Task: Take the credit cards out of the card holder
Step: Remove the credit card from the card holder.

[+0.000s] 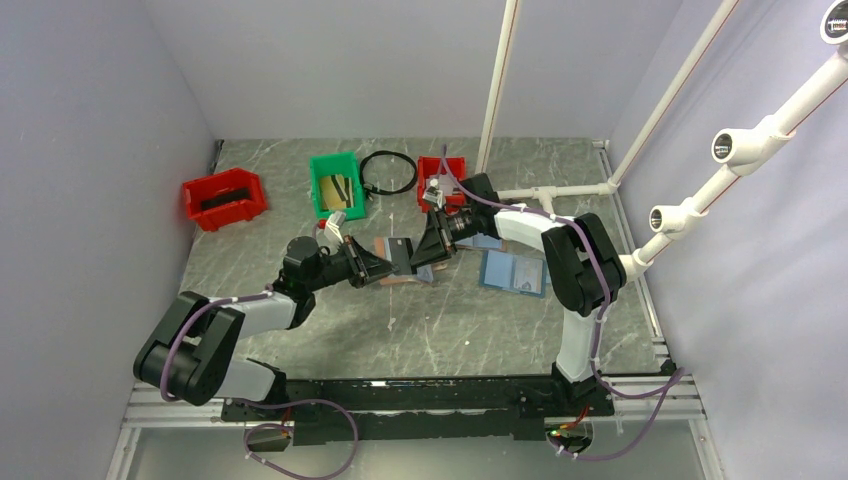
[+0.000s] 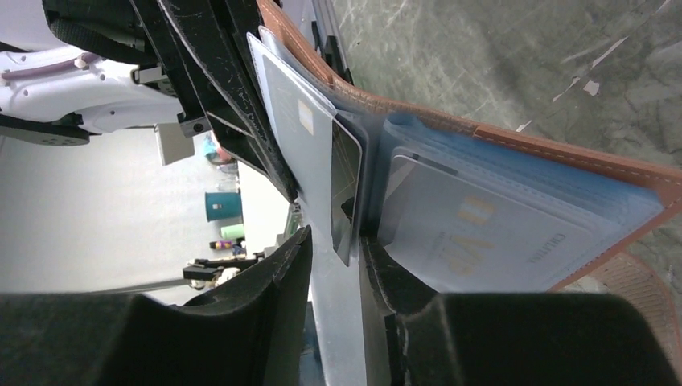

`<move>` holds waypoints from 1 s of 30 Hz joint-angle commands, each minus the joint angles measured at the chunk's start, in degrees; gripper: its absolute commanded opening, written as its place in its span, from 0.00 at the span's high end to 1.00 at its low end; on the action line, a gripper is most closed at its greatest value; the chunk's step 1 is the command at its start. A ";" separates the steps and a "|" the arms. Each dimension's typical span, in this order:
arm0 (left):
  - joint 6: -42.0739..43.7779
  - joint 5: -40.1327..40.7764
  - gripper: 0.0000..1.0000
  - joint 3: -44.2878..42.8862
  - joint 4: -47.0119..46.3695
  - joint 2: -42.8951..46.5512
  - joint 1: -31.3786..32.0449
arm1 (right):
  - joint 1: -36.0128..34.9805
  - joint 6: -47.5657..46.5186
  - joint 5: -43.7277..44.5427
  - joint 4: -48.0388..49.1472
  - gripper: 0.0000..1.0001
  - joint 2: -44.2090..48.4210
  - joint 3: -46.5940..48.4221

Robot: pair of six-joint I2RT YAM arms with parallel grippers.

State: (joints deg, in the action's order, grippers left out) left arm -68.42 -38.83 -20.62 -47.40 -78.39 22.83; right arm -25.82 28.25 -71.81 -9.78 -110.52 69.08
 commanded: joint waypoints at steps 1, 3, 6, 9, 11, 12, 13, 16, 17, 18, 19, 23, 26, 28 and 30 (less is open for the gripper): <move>-1.44 -3.17 1.00 -1.57 -6.93 -0.91 1.08 | -0.54 3.02 -1.14 6.34 0.70 1.80 0.70; -1.69 -3.23 1.00 -1.77 -7.62 -1.54 1.08 | -0.53 4.73 -2.09 8.63 0.79 1.95 0.10; -1.59 -2.97 1.00 -2.12 -7.14 -2.01 1.08 | -0.55 6.15 -2.85 10.26 0.94 2.13 -0.50; -0.90 -2.38 0.98 -2.27 -5.10 -1.67 1.08 | -0.54 6.27 -2.97 11.22 1.00 2.02 -0.86; -0.30 -1.93 0.92 -2.23 -2.84 -0.96 1.08 | -0.46 5.40 -2.85 10.58 1.00 1.93 -0.88; 0.03 -1.69 0.89 -2.23 -1.66 -0.45 1.08 | -0.53 4.84 -2.70 10.13 1.00 1.89 -0.83; 0.38 -1.36 0.85 -2.06 -0.38 0.15 1.08 | -0.47 4.21 -2.53 10.06 1.00 1.81 -0.75; 1.55 0.22 0.68 -1.78 3.63 2.24 0.99 | -0.44 1.13 -1.48 5.83 1.00 1.23 -0.24; 2.00 0.52 0.64 -1.65 4.79 2.83 0.99 | -0.45 0.60 -1.29 5.27 1.00 0.99 -0.22; 2.34 0.77 0.61 -1.52 5.78 3.37 0.94 | -0.46 0.32 -1.12 5.15 1.00 0.86 -0.32; 2.50 0.92 0.58 -1.38 6.39 3.82 0.78 | -0.46 -0.03 -0.92 4.85 1.00 0.84 -0.43; 1.96 0.86 0.55 0.49 5.52 4.21 -0.20 | -0.45 -2.22 0.15 2.80 1.00 0.49 -0.41; 1.74 0.58 0.51 2.44 5.01 4.27 -1.24 | -0.43 -4.04 1.01 1.08 1.00 0.44 -0.61; 1.51 0.34 0.51 3.49 4.30 4.55 -2.10 | -0.45 -5.89 1.76 -0.42 1.00 0.33 -0.69; 1.65 0.48 0.51 4.29 4.99 5.31 -2.91 | -0.46 -8.24 2.72 -1.94 1.00 0.15 -0.87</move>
State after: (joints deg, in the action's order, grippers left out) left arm -67.55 -38.09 -17.96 -41.63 -75.37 21.39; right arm -26.17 25.58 -70.59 -9.04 -110.56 67.72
